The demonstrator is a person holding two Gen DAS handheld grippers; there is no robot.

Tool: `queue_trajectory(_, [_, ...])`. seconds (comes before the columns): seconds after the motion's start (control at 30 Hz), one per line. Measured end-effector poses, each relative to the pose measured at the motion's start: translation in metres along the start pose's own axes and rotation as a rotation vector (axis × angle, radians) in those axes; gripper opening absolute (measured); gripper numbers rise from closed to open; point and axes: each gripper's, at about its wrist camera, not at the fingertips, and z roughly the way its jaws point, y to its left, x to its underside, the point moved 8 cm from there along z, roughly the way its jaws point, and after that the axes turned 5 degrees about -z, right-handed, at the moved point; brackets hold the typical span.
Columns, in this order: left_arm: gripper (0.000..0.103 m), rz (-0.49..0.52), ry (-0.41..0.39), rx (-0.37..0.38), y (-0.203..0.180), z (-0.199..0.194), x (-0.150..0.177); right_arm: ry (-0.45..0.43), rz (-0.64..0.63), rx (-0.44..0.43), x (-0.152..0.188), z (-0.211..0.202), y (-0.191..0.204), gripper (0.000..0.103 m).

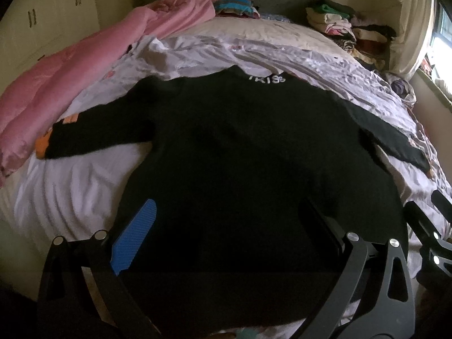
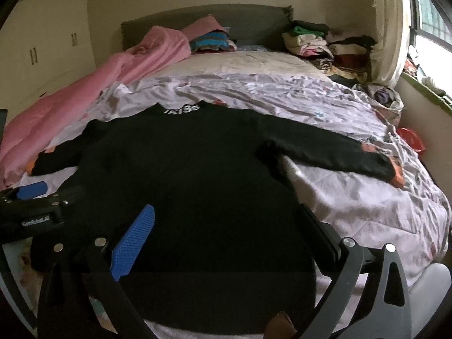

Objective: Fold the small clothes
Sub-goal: 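Grasp the orange cuff of the sleeve nearest the right gripper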

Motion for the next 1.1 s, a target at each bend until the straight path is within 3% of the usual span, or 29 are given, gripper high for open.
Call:
queue_trajectory(0.6, [0.094,0.023,0.019,-0.010,-0.036,0.042,-0.054,0.016,0.070,0.108,-0.022,0.046,-0.048,0.099])
queue_trajectory(1.1, [0.094,0.044,0.052,-0.029,-0.061,0.080,-0.079,0.049,0.156,0.213,-0.030,0.081,-0.107,0.099])
